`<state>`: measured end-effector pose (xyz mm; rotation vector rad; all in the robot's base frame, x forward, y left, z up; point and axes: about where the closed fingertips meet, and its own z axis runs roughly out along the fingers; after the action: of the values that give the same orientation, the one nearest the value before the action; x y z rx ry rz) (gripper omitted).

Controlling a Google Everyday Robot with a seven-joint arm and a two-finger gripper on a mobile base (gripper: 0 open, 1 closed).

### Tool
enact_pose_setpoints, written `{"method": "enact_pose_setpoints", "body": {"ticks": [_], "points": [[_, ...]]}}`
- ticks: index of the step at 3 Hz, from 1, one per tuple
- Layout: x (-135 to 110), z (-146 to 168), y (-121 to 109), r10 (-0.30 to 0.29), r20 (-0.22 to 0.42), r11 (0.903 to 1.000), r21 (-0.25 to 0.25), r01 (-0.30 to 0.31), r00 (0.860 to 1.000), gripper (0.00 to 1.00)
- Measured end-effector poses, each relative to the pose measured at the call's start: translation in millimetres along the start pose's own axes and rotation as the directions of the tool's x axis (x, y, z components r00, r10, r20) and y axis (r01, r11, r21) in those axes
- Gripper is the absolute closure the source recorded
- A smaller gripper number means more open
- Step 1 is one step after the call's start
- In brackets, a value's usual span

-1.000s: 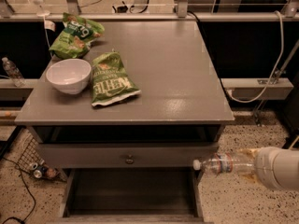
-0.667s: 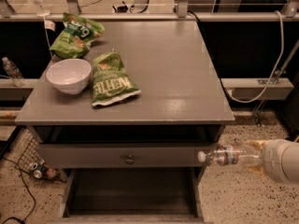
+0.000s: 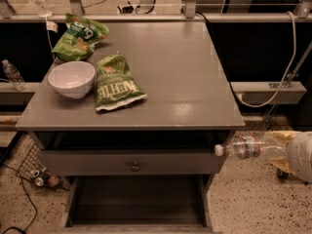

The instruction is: Pick water bottle from middle drawer and place on counter

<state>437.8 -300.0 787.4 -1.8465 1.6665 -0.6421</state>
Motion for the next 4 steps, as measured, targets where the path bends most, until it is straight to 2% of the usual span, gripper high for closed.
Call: {"method": "enact_pose_setpoints", "body": {"ticks": [2,4], "points": [[9.9,-29.4,-20.9,-0.026,-0.057,0.9974,0.066,0.030,0.998,1.00],[8.7,-41.0,-40.7,-0.061,-0.067,0.9903,0.120,0.069,0.996,1.00]]}}
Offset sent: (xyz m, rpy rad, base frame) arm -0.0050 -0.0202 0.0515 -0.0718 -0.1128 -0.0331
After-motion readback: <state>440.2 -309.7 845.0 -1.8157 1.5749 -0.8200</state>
